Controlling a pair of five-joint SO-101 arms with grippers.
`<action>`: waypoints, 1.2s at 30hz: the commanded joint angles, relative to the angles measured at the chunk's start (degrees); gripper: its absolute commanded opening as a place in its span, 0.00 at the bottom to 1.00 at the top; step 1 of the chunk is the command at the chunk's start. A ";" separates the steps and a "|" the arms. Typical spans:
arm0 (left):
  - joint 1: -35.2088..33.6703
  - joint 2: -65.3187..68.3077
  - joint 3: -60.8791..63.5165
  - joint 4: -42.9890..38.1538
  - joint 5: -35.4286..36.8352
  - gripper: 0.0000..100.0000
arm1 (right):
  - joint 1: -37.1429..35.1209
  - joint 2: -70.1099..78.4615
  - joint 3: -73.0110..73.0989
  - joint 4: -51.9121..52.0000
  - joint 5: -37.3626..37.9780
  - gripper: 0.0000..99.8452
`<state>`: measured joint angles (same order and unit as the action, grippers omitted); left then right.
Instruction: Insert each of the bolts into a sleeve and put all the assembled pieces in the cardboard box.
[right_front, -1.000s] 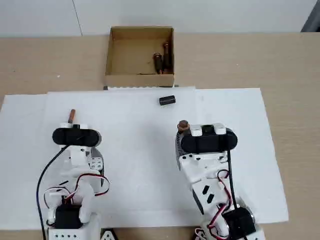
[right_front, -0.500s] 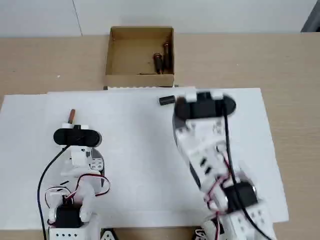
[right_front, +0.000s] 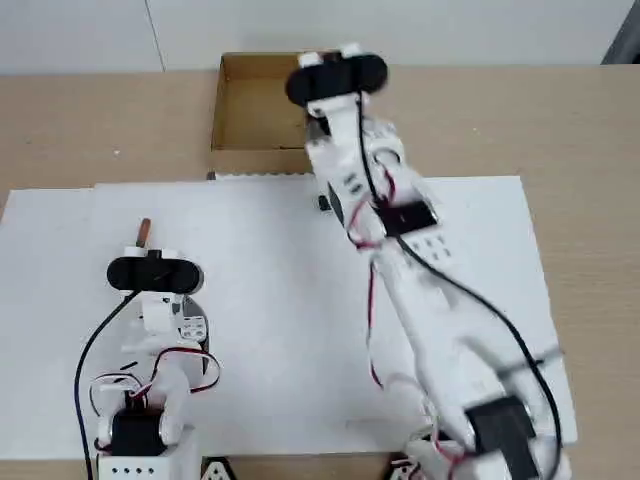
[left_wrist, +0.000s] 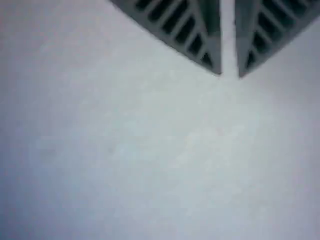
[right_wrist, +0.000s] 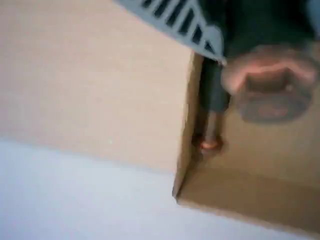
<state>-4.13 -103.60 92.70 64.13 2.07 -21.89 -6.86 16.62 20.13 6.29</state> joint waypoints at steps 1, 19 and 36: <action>-0.09 -0.53 -0.31 -0.26 -0.26 0.01 | 0.57 8.84 -11.25 -4.97 3.25 0.00; -0.62 -0.35 -0.57 0.70 2.02 0.01 | -0.22 43.30 -37.45 -13.41 11.34 0.00; -0.62 -0.35 -0.66 0.79 2.11 0.01 | -0.04 47.08 -40.26 -8.22 13.54 0.19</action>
<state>-4.31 -103.60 92.70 64.66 3.82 -21.98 41.49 -20.66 11.52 19.47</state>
